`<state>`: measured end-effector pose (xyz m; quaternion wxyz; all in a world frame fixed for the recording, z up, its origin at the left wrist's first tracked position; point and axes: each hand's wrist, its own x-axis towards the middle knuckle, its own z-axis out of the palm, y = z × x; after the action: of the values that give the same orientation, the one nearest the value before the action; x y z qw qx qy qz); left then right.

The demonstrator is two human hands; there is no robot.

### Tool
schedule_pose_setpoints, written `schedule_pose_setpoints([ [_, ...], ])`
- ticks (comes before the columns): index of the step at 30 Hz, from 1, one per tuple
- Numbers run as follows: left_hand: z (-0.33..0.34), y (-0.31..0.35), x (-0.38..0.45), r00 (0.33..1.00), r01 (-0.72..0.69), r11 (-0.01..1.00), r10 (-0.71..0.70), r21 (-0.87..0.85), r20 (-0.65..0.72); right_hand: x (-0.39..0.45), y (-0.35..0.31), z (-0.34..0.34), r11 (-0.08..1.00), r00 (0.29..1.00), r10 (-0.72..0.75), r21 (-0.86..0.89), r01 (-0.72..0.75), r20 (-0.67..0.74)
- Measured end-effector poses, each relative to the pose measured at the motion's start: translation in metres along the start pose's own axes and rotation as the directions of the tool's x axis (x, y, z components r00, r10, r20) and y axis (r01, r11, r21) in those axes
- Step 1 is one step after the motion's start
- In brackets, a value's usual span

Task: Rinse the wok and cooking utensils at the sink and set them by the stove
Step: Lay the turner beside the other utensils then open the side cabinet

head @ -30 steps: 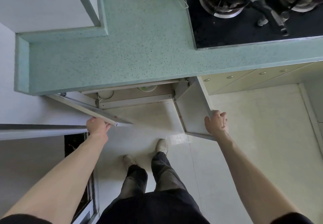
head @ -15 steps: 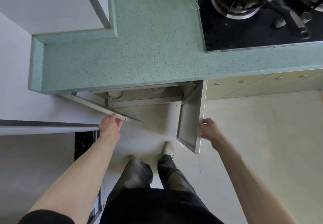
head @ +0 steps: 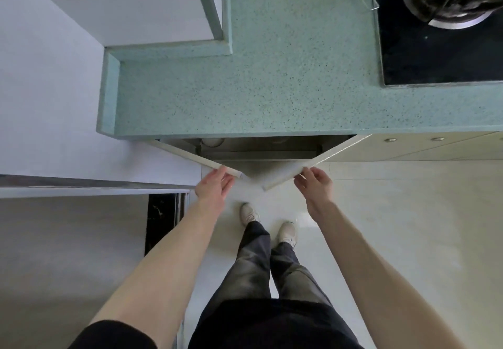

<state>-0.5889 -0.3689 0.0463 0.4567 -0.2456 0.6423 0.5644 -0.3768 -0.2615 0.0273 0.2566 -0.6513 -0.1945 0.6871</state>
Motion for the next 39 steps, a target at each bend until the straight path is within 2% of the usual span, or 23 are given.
schedule_pose_setpoints([
  [4, 0.002, 0.011, 0.003, 0.993, 0.05, 0.996, -0.058, 0.075, 0.1, 0.007, -0.016, 0.038, 0.996, 0.997, 0.033, 0.081, -0.028, -0.067],
  [10, 0.017, 0.017, 0.012, 0.997, 0.068, 0.997, -0.066, -0.043, 0.042, 0.017, -0.014, 0.059, 0.992, 0.979, 0.019, 0.122, 0.006, -0.201],
  [16, 0.033, 0.021, 0.025, 0.995, 0.079, 0.986, -0.07, -0.144, 0.067, 0.02, -0.017, 0.076, 0.986, 0.981, -0.036, 0.152, 0.066, -0.19],
  [22, 0.046, 0.026, 0.032, 0.993, 0.09, 0.969, -0.071, -0.229, 0.089, 0.019, -0.025, 0.089, 0.946, 0.981, 0.008, 0.318, 0.055, -0.195],
  [28, 0.057, 0.036, 0.032, 0.983, 0.14, 0.943, -0.097, -0.302, 0.153, 0.021, -0.034, 0.097, 0.903, 0.992, 0.031, 0.429, 0.026, -0.126],
  [33, 0.065, 0.036, 0.029, 0.966, 0.22, 0.872, -0.131, -0.436, 0.225, 0.027, -0.04, 0.097, 0.922, 0.998, 0.029, 0.388, -0.006, -0.053],
  [37, 0.068, 0.038, 0.027, 0.961, 0.21, 0.883, -0.108, -0.42, 0.254, 0.028, -0.042, 0.085, 0.907, 0.996, 0.065, 0.413, -0.085, 0.061],
  [39, 0.068, 0.041, 0.026, 0.969, 0.19, 0.915, -0.117, -0.355, 0.219, 0.029, -0.045, 0.079, 0.909, 0.989, 0.095, 0.395, -0.133, 0.114],
])
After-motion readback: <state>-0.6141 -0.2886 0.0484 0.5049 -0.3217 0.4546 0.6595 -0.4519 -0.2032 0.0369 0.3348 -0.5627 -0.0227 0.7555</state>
